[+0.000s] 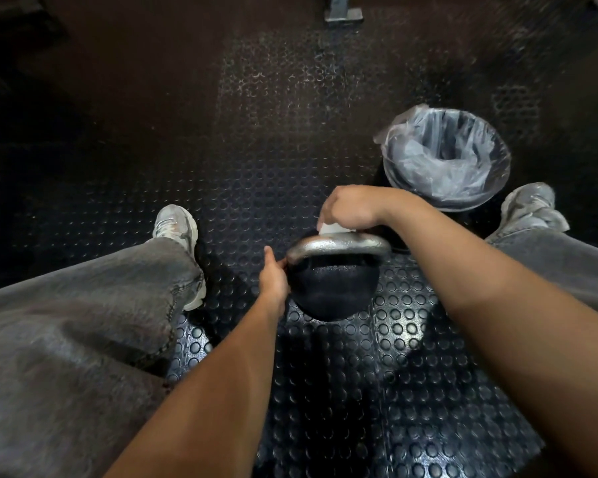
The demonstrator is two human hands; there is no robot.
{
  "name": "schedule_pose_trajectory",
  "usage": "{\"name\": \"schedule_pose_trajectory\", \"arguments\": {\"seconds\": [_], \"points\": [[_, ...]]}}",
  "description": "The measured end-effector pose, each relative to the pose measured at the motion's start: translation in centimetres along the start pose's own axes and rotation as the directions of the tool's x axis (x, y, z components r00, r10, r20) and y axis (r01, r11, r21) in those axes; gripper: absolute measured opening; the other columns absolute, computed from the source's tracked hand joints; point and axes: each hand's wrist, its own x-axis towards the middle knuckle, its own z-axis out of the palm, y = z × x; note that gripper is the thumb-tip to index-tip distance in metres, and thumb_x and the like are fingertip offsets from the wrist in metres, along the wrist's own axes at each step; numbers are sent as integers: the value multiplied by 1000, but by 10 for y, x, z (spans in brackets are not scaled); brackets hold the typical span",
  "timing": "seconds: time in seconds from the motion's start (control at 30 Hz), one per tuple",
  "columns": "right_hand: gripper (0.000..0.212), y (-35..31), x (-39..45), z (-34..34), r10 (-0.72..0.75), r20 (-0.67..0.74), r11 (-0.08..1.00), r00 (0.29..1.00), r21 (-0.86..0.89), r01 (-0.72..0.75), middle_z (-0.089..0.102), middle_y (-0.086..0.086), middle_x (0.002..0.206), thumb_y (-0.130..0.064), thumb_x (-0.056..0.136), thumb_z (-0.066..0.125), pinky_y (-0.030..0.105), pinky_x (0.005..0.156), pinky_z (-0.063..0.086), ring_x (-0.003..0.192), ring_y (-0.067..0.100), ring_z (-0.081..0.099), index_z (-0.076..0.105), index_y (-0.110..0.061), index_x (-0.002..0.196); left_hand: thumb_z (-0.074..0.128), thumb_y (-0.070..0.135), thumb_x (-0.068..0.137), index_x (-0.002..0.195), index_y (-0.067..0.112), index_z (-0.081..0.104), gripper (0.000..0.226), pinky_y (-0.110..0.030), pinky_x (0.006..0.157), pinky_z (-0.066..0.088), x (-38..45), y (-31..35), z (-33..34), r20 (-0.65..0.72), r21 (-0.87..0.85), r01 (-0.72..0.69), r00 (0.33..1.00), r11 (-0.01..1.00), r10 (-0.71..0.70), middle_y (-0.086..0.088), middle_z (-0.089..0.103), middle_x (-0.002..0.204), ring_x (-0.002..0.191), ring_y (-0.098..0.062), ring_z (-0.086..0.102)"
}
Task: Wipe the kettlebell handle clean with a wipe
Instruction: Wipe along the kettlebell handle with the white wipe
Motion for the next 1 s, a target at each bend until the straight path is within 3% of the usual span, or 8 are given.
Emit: {"name": "schedule_pose_trajectory", "arguments": {"seconds": [0.17, 0.37, 0.53, 0.6, 0.7, 0.77, 0.87, 1.0], "points": [[33, 12, -29, -2, -16, -80, 981, 997, 192, 31, 72, -8, 109, -16, 96, 47, 25, 88, 46, 105, 15, 61, 78, -27, 101, 23, 72, 96, 103, 23, 73, 70, -40, 108, 42, 4, -4, -2, -16, 6, -8, 1000, 1000, 8, 0, 72, 103, 109, -19, 62], [31, 21, -7, 10, 214, -67, 977, 975, -3, -214, 68, 16, 121, -14, 96, 48, 38, 87, 48, 112, 35, 62, 70, -6, 116, 23, 75, 94, 112, 24, 71, 73, -41, 111, 40, 2, -3, -2, -23, 25, -20, 1000, 1000, 20, 0, 71, 111, 114, -20, 60], [35, 3, 0, 2, 20, 17, 999, 1000, 26, -20, 69, 0, 122, -10, 96, 47, 33, 102, 45, 119, 22, 59, 75, -16, 115, 23, 70, 98, 106, 22, 72, 69, -35, 94, 46, -1, 1, 1, -18, -3, 4, 1000, 1000, -4, 2, 73, 96, 103, -18, 64], [36, 5, -9, -3, -33, -8, 995, 999, 92, 34, 68, -9, 116, -11, 96, 47, 28, 98, 42, 116, 16, 57, 78, -25, 107, 22, 69, 99, 98, 23, 72, 67, -35, 93, 45, -3, 1, 1, -6, -9, 2, 1000, 1000, -3, 1, 73, 95, 102, -19, 64], [36, 21, -17, -5, 15, -71, 992, 997, 125, -6, 69, -6, 120, -11, 96, 46, 25, 91, 38, 114, 14, 56, 78, -24, 107, 22, 69, 98, 93, 27, 70, 64, -40, 105, 44, -1, 0, 0, -22, 5, -4, 1000, 1000, 4, 4, 71, 93, 111, -21, 62], [39, 28, -15, -4, 78, -53, 997, 996, -9, -79, 67, 0, 127, -8, 97, 42, 25, 93, 41, 117, 20, 57, 76, -16, 114, 22, 69, 98, 91, 29, 69, 62, -42, 109, 41, -1, -1, -1, -30, 16, -13, 999, 1000, 13, 5, 70, 93, 114, -21, 60], [33, 30, 3, 3, 142, -41, 985, 989, -94, -145, 67, 12, 118, -10, 95, 43, 38, 96, 49, 105, 29, 61, 72, -2, 107, 23, 70, 98, 89, 29, 69, 62, -43, 110, 41, -1, 0, -1, -29, 11, -10, 1000, 1000, 10, 3, 71, 96, 115, -22, 61], [32, 11, 13, 1, 9, 11, 1000, 1000, 20, -10, 71, -5, 109, -11, 93, 47, 35, 98, 49, 105, 20, 62, 78, -16, 102, 23, 69, 98, 89, 29, 69, 62, -40, 106, 42, -3, 2, 0, -33, 24, -7, 999, 1000, 8, 5, 70, 92, 112, -21, 60]]}}
